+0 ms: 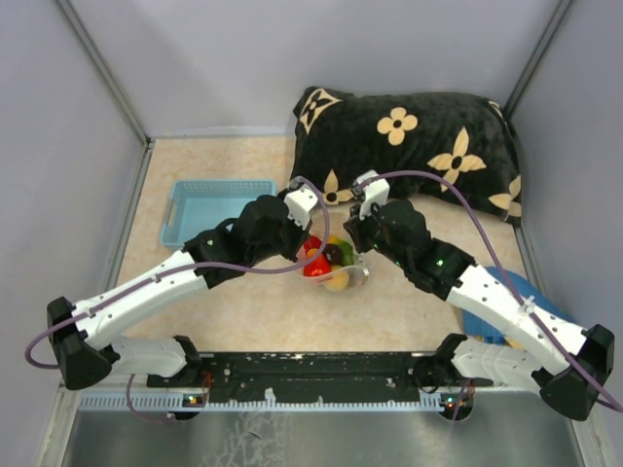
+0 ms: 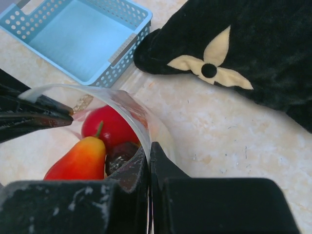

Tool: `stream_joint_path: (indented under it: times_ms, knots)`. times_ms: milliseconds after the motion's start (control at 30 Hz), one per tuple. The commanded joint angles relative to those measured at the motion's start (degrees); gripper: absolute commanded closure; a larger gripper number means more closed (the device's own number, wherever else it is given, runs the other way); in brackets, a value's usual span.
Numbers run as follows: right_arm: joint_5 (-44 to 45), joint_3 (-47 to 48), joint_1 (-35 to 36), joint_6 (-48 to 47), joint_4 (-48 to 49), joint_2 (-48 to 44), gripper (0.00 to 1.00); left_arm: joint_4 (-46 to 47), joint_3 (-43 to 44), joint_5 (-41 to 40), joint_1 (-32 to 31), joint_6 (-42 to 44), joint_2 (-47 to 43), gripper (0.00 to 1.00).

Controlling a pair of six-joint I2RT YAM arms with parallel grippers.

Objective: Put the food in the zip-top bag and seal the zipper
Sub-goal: Zip the zipper food storage bag at the center of the board.

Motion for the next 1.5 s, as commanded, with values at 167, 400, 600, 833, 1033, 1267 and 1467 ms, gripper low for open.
stream_joint_path:
  times_ms: [167, 400, 600, 833, 1033, 1267, 1467]
  knots:
    - [-11.0, -0.7, 0.3, -7.4, 5.5, -5.4, 0.62, -12.8, 8.6, 1.6, 2.7, -6.1, -1.5, 1.00]
    - [-17.4, -8.1, 0.3, -10.8, 7.0, -16.1, 0.43, -17.9, 10.4, 3.5, 7.7, -8.2, -1.6, 1.00]
    - [-20.5, -15.7, 0.3, -7.9, 9.5, -22.2, 0.10, -20.1, 12.2, 4.1, 9.9, -7.9, -0.5, 1.00]
    - [-22.3, -25.2, 0.3, -5.3, 17.1, -27.7, 0.13, -20.4, 12.9, 5.0, 12.0, -7.2, 0.0, 1.00]
    - [-23.5, -32.0, 0.3, -6.6, 26.3, -27.2, 0.22, -20.4, 12.6, 5.8, 12.7, -6.9, 0.5, 1.00]
    - [-24.3, -36.0, 0.3, -8.5, 39.2, -23.6, 0.31, -20.4, 12.2, 6.8, 13.2, -6.7, 0.7, 1.00]
    - [-24.1, -36.9, 0.3, -9.7, 45.5, -20.7, 0.39, -20.3, 12.0, 7.1, 13.4, -6.7, 0.7, 1.00]
